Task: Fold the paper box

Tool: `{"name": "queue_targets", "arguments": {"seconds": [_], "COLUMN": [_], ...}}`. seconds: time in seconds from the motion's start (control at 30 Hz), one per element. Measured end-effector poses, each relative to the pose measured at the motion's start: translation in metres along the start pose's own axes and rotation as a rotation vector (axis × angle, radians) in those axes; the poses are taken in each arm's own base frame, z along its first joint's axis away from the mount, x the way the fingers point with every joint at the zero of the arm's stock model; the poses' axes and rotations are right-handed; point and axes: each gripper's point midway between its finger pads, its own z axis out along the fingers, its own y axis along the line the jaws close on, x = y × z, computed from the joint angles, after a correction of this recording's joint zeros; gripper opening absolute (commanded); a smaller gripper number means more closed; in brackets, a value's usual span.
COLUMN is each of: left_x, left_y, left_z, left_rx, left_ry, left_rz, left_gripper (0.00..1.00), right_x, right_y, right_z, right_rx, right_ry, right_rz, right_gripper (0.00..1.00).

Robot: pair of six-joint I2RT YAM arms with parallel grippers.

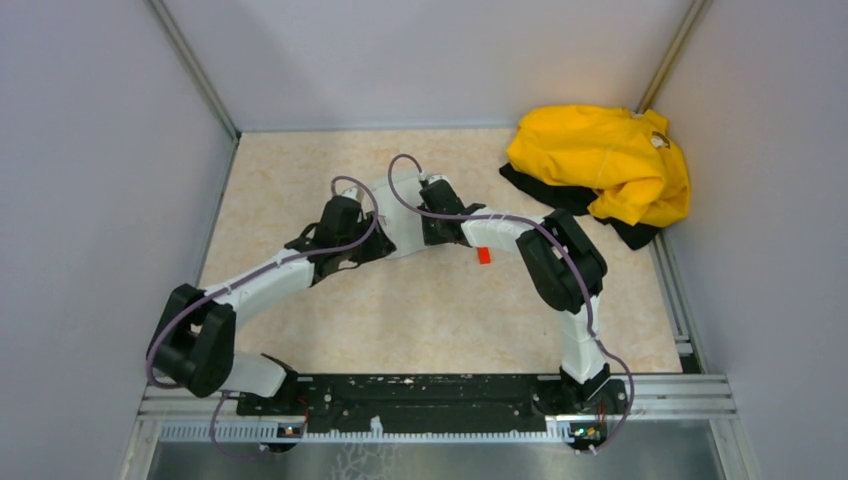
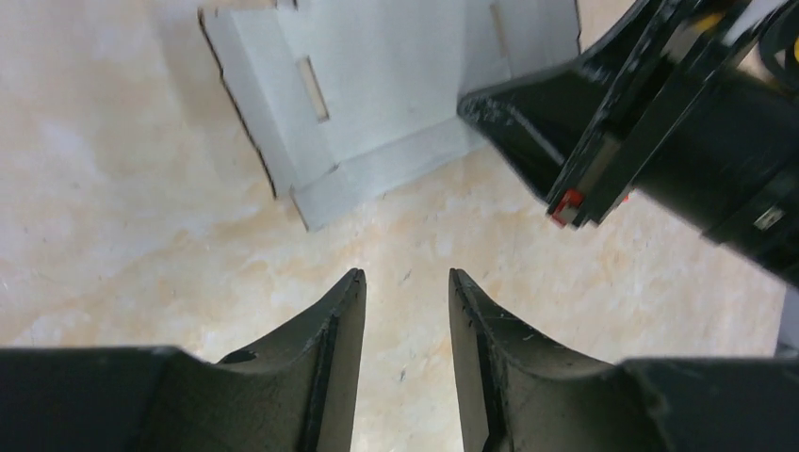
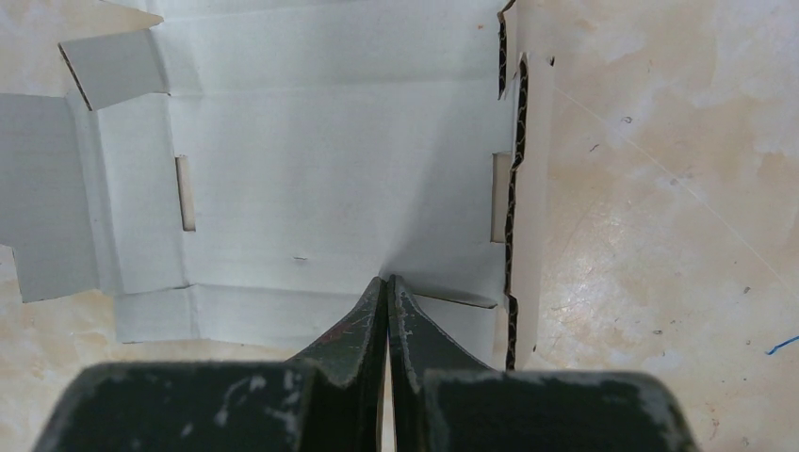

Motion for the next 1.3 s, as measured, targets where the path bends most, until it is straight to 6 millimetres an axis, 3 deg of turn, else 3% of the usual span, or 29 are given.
{"name": "queue_targets", "arguments": {"seconds": [0.2, 0.37, 0.8, 1.07, 1.3], "left_x": [0.044, 0.061, 0.043, 0.05, 0.041], "left_y": [0.021, 0.023, 0.035, 0.057, 0.056], "left_z": [0.0, 0.0, 0.005, 0.022, 0.031], "left_rx": [0.12, 0.208, 0.179, 0.078, 0.088], "left_ry": [0.041, 0.027, -0.138, -0.136, -0.188], "left_rz": [-0.023, -0.03, -0.117, -0.191, -0.24], "left_gripper": [0.37, 0.36, 0.39, 0.38, 0.38], "right_x": [0.0, 0.0, 0.001, 0.001, 0.001], "right_y": [0.0, 0.0, 0.0, 0.0, 0.0], "right_z": [0.0, 0.0, 0.0, 0.001, 0.001], "right_rx": [-0.001, -0.001, -0.005, -0.004, -0.005], "right_ry": [0.0, 0.0, -0.002, -0.001, -0.002], "right_rz": [0.0, 0.0, 0.001, 0.001, 0.001], "right_gripper": [0.0, 0.0, 0.0, 0.0, 0.0]}}
